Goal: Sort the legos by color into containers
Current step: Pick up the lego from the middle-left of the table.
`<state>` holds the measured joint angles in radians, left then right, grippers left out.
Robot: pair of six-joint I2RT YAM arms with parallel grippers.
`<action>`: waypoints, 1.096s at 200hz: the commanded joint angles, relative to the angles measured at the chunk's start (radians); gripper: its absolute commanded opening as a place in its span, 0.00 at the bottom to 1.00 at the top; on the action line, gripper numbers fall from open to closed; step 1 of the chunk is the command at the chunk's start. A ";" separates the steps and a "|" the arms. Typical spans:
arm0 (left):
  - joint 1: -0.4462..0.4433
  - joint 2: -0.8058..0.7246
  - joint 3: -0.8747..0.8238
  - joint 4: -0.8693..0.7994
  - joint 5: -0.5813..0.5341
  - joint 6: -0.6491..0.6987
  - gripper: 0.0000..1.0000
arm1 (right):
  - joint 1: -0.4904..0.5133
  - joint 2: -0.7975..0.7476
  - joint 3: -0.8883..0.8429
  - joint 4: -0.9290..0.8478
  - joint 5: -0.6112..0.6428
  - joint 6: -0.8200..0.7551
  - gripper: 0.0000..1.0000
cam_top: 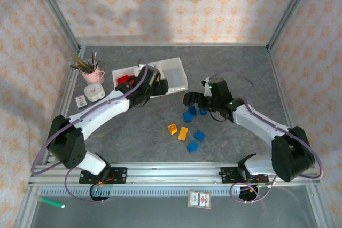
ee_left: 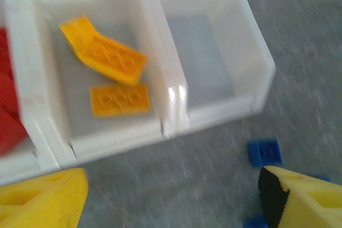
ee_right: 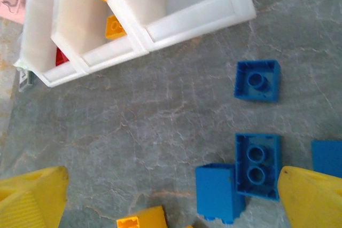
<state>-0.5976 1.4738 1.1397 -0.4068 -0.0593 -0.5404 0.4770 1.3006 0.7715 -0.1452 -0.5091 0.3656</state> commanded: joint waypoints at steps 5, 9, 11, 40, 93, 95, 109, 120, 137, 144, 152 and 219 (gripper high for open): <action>-0.074 -0.071 -0.111 0.013 0.047 -0.014 0.86 | 0.002 -0.037 -0.063 -0.045 0.044 0.001 1.00; -0.089 -0.081 -0.125 0.016 0.052 -0.018 0.86 | 0.001 -0.040 -0.074 -0.040 0.046 0.006 1.00; -0.096 -0.085 -0.132 0.018 0.054 -0.019 0.86 | 0.000 -0.041 -0.079 -0.039 0.047 0.008 1.00; -0.179 -0.104 -0.211 0.038 0.092 -0.029 0.88 | 0.000 -0.041 -0.131 -0.013 0.049 0.032 1.00; -0.275 -0.023 -0.249 0.075 0.153 -0.012 0.91 | -0.006 -0.041 -0.162 0.011 0.054 0.041 1.00; -0.280 -0.019 -0.250 0.080 0.156 -0.012 0.91 | -0.006 -0.040 -0.162 0.010 0.054 0.041 1.00; -0.303 0.020 -0.246 0.092 0.169 -0.008 0.92 | -0.008 -0.040 -0.160 0.008 0.058 0.035 1.00; -0.314 0.057 -0.232 0.084 0.154 -0.014 0.92 | -0.009 -0.038 -0.159 0.011 0.057 0.035 1.00; -0.318 0.112 -0.208 0.057 0.109 -0.040 0.92 | -0.009 -0.038 -0.161 0.015 0.052 0.038 1.00; -0.317 0.136 -0.201 0.049 0.086 -0.078 0.92 | -0.009 -0.040 -0.162 0.016 0.052 0.038 1.00; -0.318 0.158 -0.195 0.047 0.079 -0.099 0.91 | -0.009 -0.040 -0.163 0.016 0.051 0.038 1.00; -0.322 0.252 -0.166 0.087 0.059 -0.189 0.71 | -0.014 -0.049 -0.178 0.021 0.051 0.032 1.00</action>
<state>-0.9165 1.6962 0.9352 -0.3244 0.0475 -0.6838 0.4740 1.2762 0.6075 -0.1413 -0.4778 0.3965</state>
